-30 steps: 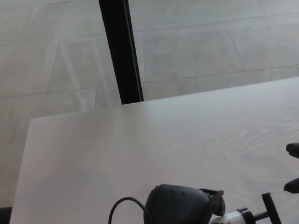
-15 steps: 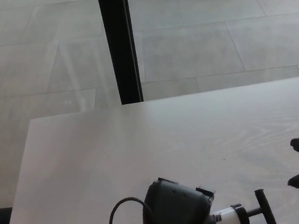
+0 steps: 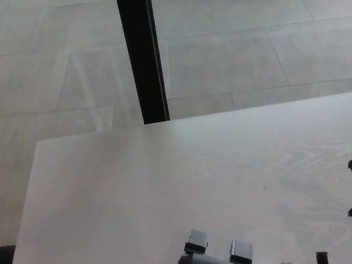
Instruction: The robot uses its left hand to lift the air pump kept on the middle of the desk and use the right hand to pull out the handle
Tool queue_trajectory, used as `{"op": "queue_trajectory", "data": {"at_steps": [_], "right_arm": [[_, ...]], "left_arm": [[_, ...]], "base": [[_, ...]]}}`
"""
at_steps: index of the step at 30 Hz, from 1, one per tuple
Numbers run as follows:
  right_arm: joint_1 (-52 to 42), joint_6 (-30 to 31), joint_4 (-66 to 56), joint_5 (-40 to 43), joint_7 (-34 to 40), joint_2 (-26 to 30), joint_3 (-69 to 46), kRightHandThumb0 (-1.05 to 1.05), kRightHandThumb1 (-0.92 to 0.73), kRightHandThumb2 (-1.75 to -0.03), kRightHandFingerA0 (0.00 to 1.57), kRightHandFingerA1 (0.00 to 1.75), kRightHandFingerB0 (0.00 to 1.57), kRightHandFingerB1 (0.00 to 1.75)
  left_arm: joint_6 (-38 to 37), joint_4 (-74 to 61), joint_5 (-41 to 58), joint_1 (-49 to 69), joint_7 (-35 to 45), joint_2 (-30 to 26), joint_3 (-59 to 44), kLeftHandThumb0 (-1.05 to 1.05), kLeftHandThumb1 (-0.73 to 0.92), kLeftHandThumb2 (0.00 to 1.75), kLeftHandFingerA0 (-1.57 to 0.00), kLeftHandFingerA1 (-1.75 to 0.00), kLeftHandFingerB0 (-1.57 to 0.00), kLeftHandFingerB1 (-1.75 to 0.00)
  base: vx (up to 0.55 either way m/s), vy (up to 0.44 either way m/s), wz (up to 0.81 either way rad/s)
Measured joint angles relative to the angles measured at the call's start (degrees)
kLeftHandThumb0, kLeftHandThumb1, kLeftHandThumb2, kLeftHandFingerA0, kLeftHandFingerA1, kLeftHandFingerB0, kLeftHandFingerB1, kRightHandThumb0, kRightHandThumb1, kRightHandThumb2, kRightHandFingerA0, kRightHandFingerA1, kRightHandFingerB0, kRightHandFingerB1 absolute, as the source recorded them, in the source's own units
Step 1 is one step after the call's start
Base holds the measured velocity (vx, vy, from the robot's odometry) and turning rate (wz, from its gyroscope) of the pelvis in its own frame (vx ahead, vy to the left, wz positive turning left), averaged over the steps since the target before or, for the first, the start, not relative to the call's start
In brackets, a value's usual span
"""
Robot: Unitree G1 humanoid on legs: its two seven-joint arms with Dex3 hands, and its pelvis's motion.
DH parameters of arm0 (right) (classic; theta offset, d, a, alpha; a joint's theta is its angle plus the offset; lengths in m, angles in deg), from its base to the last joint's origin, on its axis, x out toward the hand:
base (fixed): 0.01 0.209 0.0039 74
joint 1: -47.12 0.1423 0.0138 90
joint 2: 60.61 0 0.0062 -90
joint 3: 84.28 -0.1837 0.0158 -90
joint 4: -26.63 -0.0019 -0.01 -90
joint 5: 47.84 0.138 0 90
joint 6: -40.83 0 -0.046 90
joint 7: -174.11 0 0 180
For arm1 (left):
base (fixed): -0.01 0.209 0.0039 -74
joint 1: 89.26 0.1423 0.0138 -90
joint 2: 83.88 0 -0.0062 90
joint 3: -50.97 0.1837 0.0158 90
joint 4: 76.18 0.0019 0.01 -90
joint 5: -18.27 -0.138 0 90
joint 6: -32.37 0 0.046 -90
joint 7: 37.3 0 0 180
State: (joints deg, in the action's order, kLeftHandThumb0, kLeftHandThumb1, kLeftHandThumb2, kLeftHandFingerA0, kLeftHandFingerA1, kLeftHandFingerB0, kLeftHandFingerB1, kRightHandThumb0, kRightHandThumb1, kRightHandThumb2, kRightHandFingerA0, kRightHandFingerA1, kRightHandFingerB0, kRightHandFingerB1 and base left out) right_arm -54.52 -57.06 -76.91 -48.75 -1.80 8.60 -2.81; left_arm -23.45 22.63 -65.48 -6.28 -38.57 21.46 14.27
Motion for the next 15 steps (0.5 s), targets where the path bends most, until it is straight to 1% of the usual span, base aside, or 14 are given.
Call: {"op": "queue_trajectory", "data": {"at_steps": [1, 4, 5, 7, 8, 9, 10, 11, 12, 13, 14, 15], "right_arm": [[-0.1, 0.0, -0.1, -0.2, 0.2, 0.0, 0.2, -0.69, -0.76, -0.70, 0.66, 1.41, 0.77, 0.52], [-0.2, -0.3, -0.1, -0.9, 0.9, 0.0, 0.6, -0.67, -0.79, -0.67, 0.62, 1.41, 0.78, 0.51], [-0.2, -0.4, -0.1, -1.1, 1.1, 0.0, 0.7, -0.62, -0.70, -1.10, 0.81, 1.19, 0.71, 0.66], [-0.2, -0.6, -0.1, -1.5, 1.6, 0.0, 0.8, -0.61, -0.70, -1.10, 0.80, 1.18, 0.71, 0.66], [-0.2, -0.8, -0.1, -1.8, 1.8, 0.0, 0.8, -0.66, -0.78, -0.69, 0.63, 1.40, 0.77, 0.52], [-0.3, -1.0, -0.1, -2.0, 2.1, -0.1, 0.8, -0.66, -0.78, -0.69, 0.64, 1.40, 0.77, 0.52], [-0.4, -1.2, 0.0, -2.2, 2.3, -0.1, 0.8, -0.66, -0.78, -0.69, 0.64, 1.40, 0.77, 0.52], [-0.5, -1.4, 0.1, -2.3, 2.6, -0.2, 0.8, -0.65, -0.78, -0.68, 0.63, 1.40, 0.77, 0.51], [-0.7, -1.6, 0.1, -2.5, 2.8, -0.3, 0.9, -0.65, -0.78, -0.68, 0.63, 1.40, 0.77, 0.51], [-1.0, -1.7, 0.1, -2.7, 3.0, -0.3, 0.9, -0.67, -0.78, -0.69, 0.63, 1.39, 0.77, 0.51], [-1.1, -1.9, 0.2, -2.8, 3.1, -0.4, 0.9, -0.66, -0.78, -0.68, 0.63, 1.39, 0.76, 0.51], [-1.1, -2.1, 0.4, -3.0, 3.3, -0.4, 0.9, -0.66, -0.78, -0.69, 0.64, 1.40, 0.77, 0.51]], "left_arm": [[0.3, 0.2, -0.4, 0.1, 0.1, 0.3, 0.0, -0.79, 0.74, 0.62, -0.19, -0.65, -0.25, -0.47], [1.1, 0.5, -1.4, 0.6, 0.2, 1.0, 0.0, -0.79, 0.74, 0.62, -0.20, -0.66, -0.25, -0.48], [1.3, 0.5, -1.6, 0.8, 0.2, 1.0, 0.0, -0.78, 0.74, 0.63, -0.23, -0.67, -0.26, -0.48], [1.4, 0.5, -1.8, 1.1, 0.2, 1.0, 0.0, -0.79, 0.76, 0.63, -0.25, -0.68, -0.27, -0.48], [1.4, 0.4, -1.8, 1.3, 0.1, 1.0, 0.0, -0.77, 0.76, 0.63, -0.29, -0.66, -0.27, -0.45], [1.4, 0.4, -1.9, 1.5, 0.1, 1.0, 0.0, -0.75, 0.75, 0.63, -0.32, -0.66, -0.27, -0.44], [1.4, 0.3, -1.9, 1.6, 0.1, 1.0, 0.0, -0.75, 0.75, 0.63, -0.32, -0.66, -0.27, -0.44], [1.4, 0.3, -1.9, 1.6, 0.1, 1.0, 0.0, -0.70, 0.73, 0.62, -0.41, -0.67, -0.26, -0.44], [1.4, 0.2, -1.9, 1.8, 0.2, 1.0, 0.0, -0.70, 0.73, 0.62, -0.41, -0.67, -0.26, -0.44], [1.3, 0.0, -1.8, 1.9, 0.3, 0.9, 0.0, -0.63, 0.68, 0.61, -0.63, -0.84, -0.25, -0.46], [1.3, -0.2, -1.7, 1.9, 0.4, 0.9, -0.1, -0.49, 0.71, 0.61, -0.85, -1.26, -0.29, -0.49], [1.1, -0.3, -1.6, 1.9, 0.4, 0.8, -0.3, -0.19, 0.61, 0.70, -0.98, -1.64, -0.67, -0.69]], "base": [[0.00, 0.000, 0.00], [0.00, 0.000, 0.00], [0.00, 0.000, 0.00], [0.00, 0.000, 0.00], [0.00, 0.000, 0.00], [0.00, 0.000, 0.00], [0.00, 0.000, 0.00], [0.00, 0.000, 0.00], [0.00, 0.000, 0.00], [0.00, 0.000, 0.00], [0.00, 0.000, 0.00], [0.00, 0.000, 0.00]]}}
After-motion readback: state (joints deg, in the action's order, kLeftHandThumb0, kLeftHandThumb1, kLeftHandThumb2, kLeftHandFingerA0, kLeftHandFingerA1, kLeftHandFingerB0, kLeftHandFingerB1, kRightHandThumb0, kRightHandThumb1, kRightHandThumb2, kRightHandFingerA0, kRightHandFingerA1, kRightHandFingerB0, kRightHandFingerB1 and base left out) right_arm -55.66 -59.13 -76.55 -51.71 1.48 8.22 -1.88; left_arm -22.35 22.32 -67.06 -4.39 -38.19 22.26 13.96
